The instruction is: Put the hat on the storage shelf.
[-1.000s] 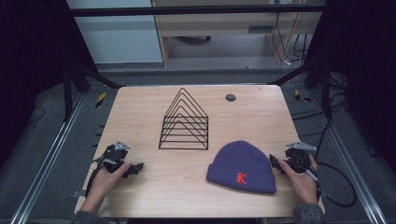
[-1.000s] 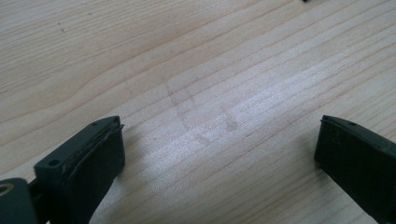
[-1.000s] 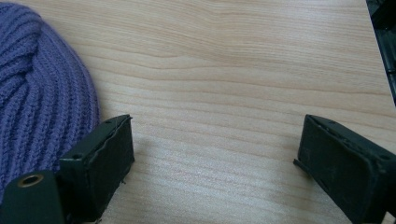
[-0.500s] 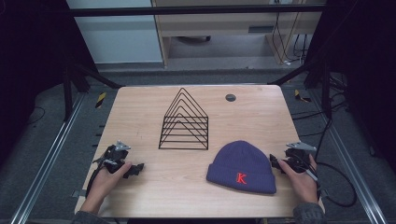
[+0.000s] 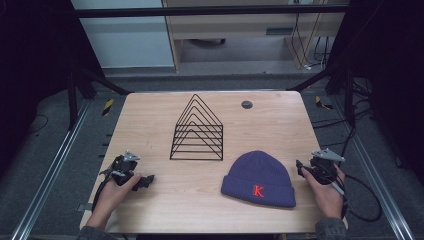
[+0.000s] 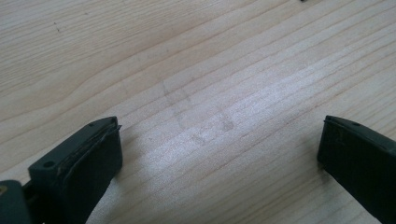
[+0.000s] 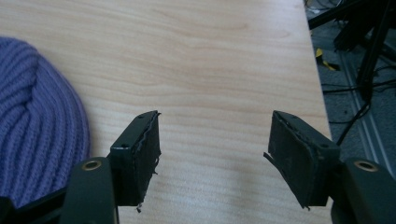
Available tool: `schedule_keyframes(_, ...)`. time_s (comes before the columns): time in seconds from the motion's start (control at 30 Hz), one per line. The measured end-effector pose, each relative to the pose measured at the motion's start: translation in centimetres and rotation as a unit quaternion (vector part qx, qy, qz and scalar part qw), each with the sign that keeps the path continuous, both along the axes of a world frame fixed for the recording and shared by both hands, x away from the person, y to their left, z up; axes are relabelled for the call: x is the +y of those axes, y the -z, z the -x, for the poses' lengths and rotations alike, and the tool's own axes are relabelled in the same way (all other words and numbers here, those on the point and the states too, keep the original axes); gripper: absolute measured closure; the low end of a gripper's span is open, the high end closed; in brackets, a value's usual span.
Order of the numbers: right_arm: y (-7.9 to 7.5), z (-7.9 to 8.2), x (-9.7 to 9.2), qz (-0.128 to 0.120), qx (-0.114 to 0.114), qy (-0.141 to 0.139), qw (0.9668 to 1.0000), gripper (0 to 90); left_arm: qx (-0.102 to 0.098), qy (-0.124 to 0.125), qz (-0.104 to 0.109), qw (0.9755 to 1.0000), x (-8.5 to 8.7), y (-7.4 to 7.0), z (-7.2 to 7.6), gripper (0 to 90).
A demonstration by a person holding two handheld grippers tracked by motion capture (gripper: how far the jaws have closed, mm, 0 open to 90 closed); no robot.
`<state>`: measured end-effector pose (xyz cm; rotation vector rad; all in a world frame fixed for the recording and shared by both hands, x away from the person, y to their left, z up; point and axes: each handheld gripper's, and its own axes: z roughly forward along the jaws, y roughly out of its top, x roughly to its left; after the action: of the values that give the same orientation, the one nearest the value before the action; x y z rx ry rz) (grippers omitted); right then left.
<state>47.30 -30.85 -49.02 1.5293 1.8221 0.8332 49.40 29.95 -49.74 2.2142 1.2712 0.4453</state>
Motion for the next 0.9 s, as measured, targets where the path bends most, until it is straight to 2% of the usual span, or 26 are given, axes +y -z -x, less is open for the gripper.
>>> schedule_keyframes(0.07, -0.7, -0.4, 0.3, 0.001, 0.001, 0.000, 1.0000, 33.7, -0.004, 0.000, 0.001, 1.0000, 0.0, 0.1, 0.1, 0.0)
schedule_keyframes(0.13, -1.4, -0.8, 0.8, 0.012, -0.004, -0.001, 0.9999, 35.8, -0.005, 0.001, 0.001, 1.0000, 0.1, 0.1, 0.1, 0.0)
schedule_keyframes(0.23, -2.2, -2.0, 1.7, 0.028, -0.003, -0.028, 0.9992, 39.5, -0.006, 0.002, 0.003, 1.0000, 0.1, 0.1, 0.2, 0.0)
schedule_keyframes(0.27, -2.5, -2.5, 2.2, 0.024, 0.008, -0.032, 0.9992, 39.7, -0.006, 0.002, 0.003, 1.0000, 0.1, 0.1, 0.2, 0.0)
schedule_keyframes(0.3, -2.5, -2.5, 2.2, 0.024, 0.008, -0.032, 0.9992, 39.7, -0.005, 0.002, 0.002, 1.0000, 0.0, 0.1, 0.2, 0.0)
schedule_keyframes(0.33, -2.6, -3.0, 2.6, 0.034, 0.011, -0.046, 0.9983, 39.9, -0.004, 0.002, 0.002, 1.0000, 0.0, 0.1, 0.2, 0.0)
schedule_keyframes(0.37, -3.2, -4.2, 3.7, 0.029, 0.033, -0.069, 0.9967, 39.7, -0.004, 0.004, 0.001, 1.0000, 0.0, 0.1, 0.1, 0.0)
schedule_keyframes(0.43, -3.4, -4.7, 4.0, 0.028, 0.039, -0.076, 0.9959, 39.3, -0.004, 0.003, 0.001, 1.0000, -0.1, 0.1, 0.0, 0.0)
schedule_keyframes(0.5, -3.7, -6.1, 4.9, 0.023, 0.061, -0.097, 0.9931, 36.5, -0.005, 0.003, 0.002, 1.0000, -0.1, 0.1, 0.0, 0.0)
schedule_keyframes(0.53, -3.9, -7.1, 5.7, 0.015, 0.076, -0.120, 0.9898, 34.0, -0.005, 0.003, 0.002, 1.0000, -0.1, 0.1, 0.0, 0.0)
schedule_keyframes(0.63, -4.1, -7.7, 6.5, 0.015, 0.088, -0.132, 0.9873, 30.8, -0.005, 0.003, 0.002, 1.0000, -0.1, 0.1, 0.0, 0.0)
schedule_keyframes(0.67, -4.3, -8.4, 7.2, 0.016, 0.095, -0.142, 0.9851, 27.2, -0.005, 0.003, 0.002, 1.0000, -0.1, 0.1, 0.0, 0.0)
schedule_keyframes(0.73, -4.5, -8.9, 7.8, 0.004, 0.097, -0.145, 0.9847, 25.8, -0.003, 0.005, 0.000, 1.0000, -0.1, 0.0, 0.0, 0.0)
schedule_keyframes(0.8, -4.6, -9.3, 8.2, 0.002, 0.101, -0.152, 0.9832, 28.5, -0.004, 0.006, 0.001, 1.0000, -0.1, 0.1, 0.0, 0.0)
schedule_keyframes(0.9, -4.2, -9.7, 8.6, 0.006, 0.114, -0.165, 0.9796, 39.3, -0.005, 0.005, 0.002, 1.0000, -0.1, 0.1, 0.0, 0.0)
